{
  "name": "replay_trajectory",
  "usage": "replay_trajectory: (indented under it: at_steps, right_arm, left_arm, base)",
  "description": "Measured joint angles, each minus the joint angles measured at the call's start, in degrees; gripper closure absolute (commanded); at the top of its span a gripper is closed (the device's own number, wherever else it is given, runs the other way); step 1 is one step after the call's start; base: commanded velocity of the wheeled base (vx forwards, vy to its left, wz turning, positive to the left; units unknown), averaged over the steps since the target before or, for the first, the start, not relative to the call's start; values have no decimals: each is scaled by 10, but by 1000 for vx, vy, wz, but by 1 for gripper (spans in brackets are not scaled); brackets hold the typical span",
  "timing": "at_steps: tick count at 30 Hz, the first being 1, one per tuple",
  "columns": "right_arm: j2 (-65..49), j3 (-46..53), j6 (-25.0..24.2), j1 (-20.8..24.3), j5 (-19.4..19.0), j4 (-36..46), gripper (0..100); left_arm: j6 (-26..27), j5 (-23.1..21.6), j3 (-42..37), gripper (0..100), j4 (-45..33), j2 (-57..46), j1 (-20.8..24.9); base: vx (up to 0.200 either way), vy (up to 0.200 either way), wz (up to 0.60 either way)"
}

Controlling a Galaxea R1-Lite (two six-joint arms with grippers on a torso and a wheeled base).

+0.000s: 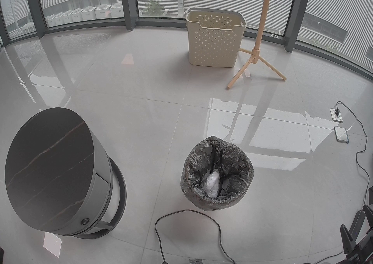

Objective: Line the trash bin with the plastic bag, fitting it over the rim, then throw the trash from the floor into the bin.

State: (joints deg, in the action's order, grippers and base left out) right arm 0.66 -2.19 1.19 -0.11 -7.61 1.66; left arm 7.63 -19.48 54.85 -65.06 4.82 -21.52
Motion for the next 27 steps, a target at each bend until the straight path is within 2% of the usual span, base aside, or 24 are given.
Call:
replay_trajectory:
  at_steps: [7,14,19,22,27]
  right_arm:
    - [0,1,-5,1,-16,-2,0]
    - [0,2,-5,1,-18,-2,0]
    - [0,2,-5,1,-19,-2,0]
    - [0,2,-5,1,-18,-2,0]
    - [0,2,-2,1,-18,-2,0]
  left_arm:
    - [100,-44,-46,0,-8,-25,39]
    - [111,-53,-35,0,-11,5,81]
    - [107,-13,-36,0,-21,16,144]
    - [102,31,-54,0,-38,-1,178]
    - [68,78,-83,0,-73,-26,207]
  base:
    - [0,0,0]
    - [0,0,0]
    - [0,0,0]
    - [0,0,0]
    - [0,0,0]
